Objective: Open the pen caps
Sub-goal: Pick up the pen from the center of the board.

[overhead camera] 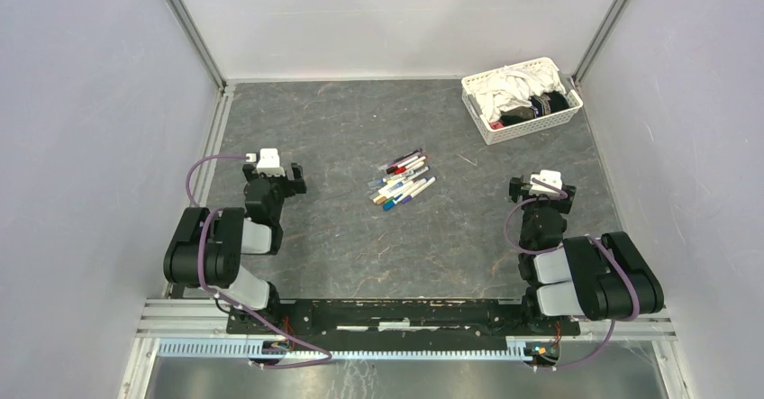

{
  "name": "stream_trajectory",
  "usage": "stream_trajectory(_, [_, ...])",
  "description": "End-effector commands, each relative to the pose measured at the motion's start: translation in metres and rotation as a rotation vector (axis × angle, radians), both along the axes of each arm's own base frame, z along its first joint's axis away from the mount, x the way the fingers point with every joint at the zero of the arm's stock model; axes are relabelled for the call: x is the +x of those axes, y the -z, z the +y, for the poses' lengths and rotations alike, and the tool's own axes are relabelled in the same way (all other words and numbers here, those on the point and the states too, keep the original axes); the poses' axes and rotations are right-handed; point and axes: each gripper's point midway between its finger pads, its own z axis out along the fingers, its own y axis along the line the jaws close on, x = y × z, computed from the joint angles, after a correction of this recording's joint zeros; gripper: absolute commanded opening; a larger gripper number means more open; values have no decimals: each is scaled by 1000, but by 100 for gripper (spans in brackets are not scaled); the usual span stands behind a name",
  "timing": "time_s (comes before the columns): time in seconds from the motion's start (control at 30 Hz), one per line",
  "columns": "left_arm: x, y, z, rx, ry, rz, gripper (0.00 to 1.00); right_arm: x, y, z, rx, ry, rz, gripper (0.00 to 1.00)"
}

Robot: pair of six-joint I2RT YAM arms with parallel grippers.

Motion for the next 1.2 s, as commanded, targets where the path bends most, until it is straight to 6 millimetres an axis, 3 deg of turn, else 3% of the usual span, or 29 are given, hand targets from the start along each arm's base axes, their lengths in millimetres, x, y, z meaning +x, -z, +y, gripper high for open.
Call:
stream_trajectory(0.0, [3, -9, -3, -33, 2, -34, 100, -29, 27, -1, 3, -12, 66, 98])
stream_trajectory(0.33, [2, -9, -3, -33, 4, -34, 100, -30, 24, -6, 19, 22, 54, 98])
stream_trajectory(0.43, [5, -16, -1, -42, -4, -34, 100, -15, 23, 3, -14, -18, 112, 98])
stream_trajectory(0.47, [16, -25, 0, -48, -11, -15, 100, -1, 21, 5, 0, -6, 167, 98])
stream_trajectory(0.5, [16, -21, 0, -44, -8, 50, 100, 6, 20, 4, 29, 17, 202, 98])
stream_trajectory(0.57, [31, -32, -3, -25, 19, 166, 100, 15, 17, -6, 235, 183, 226, 98])
stream_trajectory(0.67, [36, -54, 8, -35, 10, 204, 100, 8, 23, -19, 469, 459, 306, 98])
stream_trajectory(0.7, [36, -63, 9, -41, 17, 213, 100, 11, 23, -17, 506, 458, 334, 98])
stream_trajectory(0.83, [30, -75, 10, -36, 47, 321, 100, 35, 21, 33, 552, 164, 423, 98])
stream_trajectory(0.93, [22, -76, 7, -55, 85, 421, 100, 41, 18, 74, 537, 75, 468, 98])
stream_trajectory(1.07, [11, -83, 3, -71, 115, 455, 98, 42, 30, 146, 507, -43, 632, 98])
stream_trajectory(1.17, [2, -87, -2, -77, 139, 467, 97, 44, 36, 187, 524, -86, 673, 98])
